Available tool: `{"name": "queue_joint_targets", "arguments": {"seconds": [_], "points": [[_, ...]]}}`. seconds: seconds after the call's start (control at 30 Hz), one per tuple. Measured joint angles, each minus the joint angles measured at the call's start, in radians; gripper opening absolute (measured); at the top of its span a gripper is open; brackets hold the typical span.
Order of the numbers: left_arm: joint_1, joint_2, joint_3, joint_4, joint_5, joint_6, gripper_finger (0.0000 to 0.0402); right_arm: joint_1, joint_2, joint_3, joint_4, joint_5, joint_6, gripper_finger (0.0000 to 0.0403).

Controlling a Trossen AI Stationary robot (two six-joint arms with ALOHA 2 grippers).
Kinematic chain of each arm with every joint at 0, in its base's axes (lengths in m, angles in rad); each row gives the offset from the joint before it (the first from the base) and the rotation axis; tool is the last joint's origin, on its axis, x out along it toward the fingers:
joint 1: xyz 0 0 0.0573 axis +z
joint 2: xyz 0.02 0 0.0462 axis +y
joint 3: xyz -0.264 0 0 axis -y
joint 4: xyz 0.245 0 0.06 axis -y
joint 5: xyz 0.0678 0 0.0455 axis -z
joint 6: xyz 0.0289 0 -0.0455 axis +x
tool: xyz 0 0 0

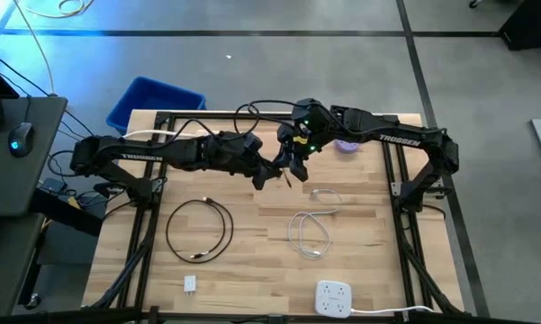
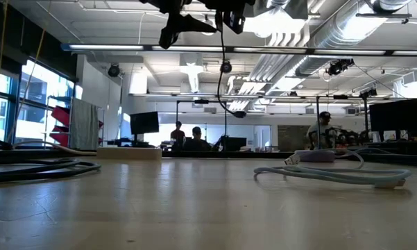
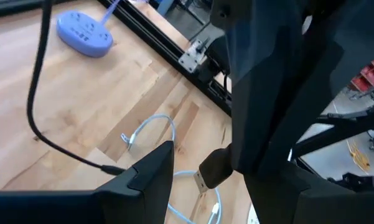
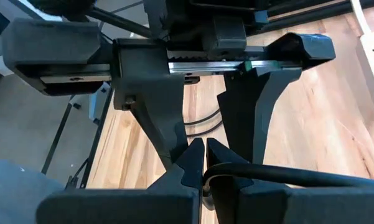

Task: Insert USB
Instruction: Insert the top black charger cable into the top white outlet extension

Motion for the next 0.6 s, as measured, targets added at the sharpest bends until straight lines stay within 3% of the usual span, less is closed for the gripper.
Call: {"name": "queue_joint_targets", "arguments": {"seconds": [0.47, 0.6], "points": [[0.012, 0.004, 0.0, -0.008, 0.03, 0.001, 0.0019, -0.001, 0.003, -0.003, -0.019, 0.008, 0.001, 0.0], [0.007, 0.004, 0.0, -0.009, 0.016, 0.001, 0.0006, -0.001, 0.003, -0.003, -0.021, 0.039, 0.011, 0.0]]}}
